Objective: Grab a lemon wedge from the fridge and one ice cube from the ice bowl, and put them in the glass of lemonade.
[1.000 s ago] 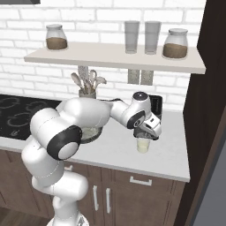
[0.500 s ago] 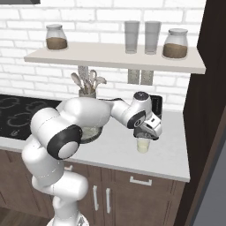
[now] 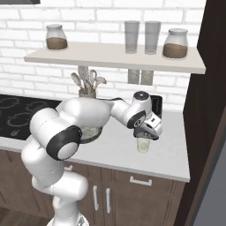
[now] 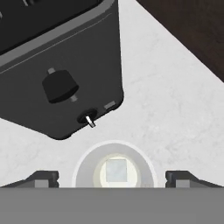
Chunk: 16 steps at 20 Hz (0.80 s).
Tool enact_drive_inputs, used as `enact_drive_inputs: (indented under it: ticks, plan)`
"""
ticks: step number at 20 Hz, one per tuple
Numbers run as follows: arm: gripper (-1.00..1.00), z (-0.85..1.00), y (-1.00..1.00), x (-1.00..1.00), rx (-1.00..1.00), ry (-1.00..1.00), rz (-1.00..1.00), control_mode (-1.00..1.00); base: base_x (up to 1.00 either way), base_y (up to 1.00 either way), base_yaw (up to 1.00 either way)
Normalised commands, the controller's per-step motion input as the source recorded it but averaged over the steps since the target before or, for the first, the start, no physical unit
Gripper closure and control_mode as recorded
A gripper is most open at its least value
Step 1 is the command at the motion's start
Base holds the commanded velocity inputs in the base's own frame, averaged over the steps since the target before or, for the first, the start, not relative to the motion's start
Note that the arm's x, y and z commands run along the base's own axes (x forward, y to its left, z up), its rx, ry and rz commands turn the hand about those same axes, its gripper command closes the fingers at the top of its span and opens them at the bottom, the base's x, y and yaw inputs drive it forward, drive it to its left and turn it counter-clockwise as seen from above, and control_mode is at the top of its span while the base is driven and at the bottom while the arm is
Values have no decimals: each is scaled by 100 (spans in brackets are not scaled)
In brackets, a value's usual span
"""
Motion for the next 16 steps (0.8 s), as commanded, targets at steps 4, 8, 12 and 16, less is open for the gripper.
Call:
enact_drive_inputs:
  ticks: [4, 8, 12, 16]
  plan:
    - [-100, 36, 0, -11, 5, -13, 0, -100, 0, 0, 0]
    - [-100, 48, 9, -25, 5, -17, 0, -100, 0, 0, 0]
    - [-100, 19, 11, -66, 2, -20, 0, -100, 0, 0, 0]
    - [-100, 13, 14, -69, 0, -20, 0, -100, 0, 0, 0]
